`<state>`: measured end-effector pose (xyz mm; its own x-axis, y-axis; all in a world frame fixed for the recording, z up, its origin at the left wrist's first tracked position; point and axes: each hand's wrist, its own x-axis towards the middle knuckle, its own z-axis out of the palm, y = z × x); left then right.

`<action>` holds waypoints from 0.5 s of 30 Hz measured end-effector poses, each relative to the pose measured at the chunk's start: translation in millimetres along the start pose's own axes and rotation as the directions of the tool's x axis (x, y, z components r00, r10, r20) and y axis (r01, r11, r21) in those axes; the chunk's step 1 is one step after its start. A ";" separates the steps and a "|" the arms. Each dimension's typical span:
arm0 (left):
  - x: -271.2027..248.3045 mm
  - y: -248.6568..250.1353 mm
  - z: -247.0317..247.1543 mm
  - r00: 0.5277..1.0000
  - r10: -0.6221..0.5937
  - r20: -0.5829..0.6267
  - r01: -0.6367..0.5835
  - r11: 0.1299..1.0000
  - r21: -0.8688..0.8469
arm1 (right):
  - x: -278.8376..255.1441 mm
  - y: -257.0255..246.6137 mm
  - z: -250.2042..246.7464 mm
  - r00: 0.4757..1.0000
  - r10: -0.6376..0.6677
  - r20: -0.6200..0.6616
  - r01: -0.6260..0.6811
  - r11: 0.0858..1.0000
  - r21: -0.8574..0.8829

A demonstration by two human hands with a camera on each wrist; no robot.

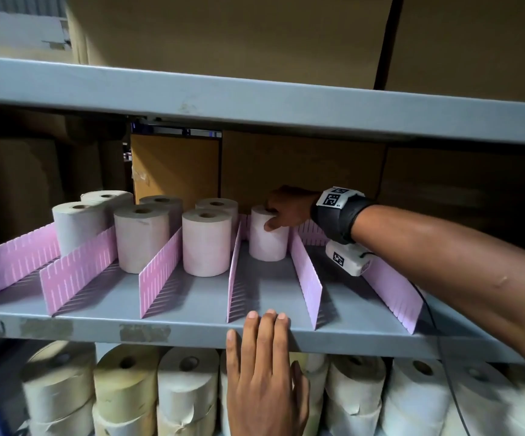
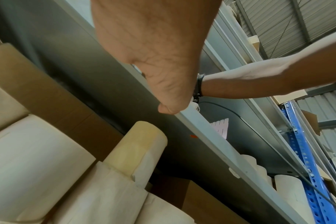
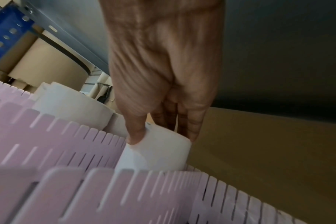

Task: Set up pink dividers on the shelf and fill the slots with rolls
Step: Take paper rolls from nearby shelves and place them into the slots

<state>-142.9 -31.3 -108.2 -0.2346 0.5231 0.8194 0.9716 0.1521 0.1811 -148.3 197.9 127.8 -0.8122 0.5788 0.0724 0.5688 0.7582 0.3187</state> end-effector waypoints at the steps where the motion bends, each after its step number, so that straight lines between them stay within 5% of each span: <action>1: -0.6 -0.5 0.7 1.000 0.000 -0.003 0.000 1.000 0.009 | 2.6 0.7 1.2 1.000 0.009 0.002 -0.009 1.000 0.010; 15: -1.2 -3.0 7.4 0.997 0.026 -0.070 -0.022 0.998 0.063 | 15.6 2.3 1.3 0.998 0.069 -0.009 -0.069 0.997 0.040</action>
<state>-145.8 -26.3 -113.8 -0.2066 0.4670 0.8598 0.9727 0.1932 0.1288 -159.5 209.1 128.4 -0.7720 0.6272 0.1029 0.6281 0.7279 0.2751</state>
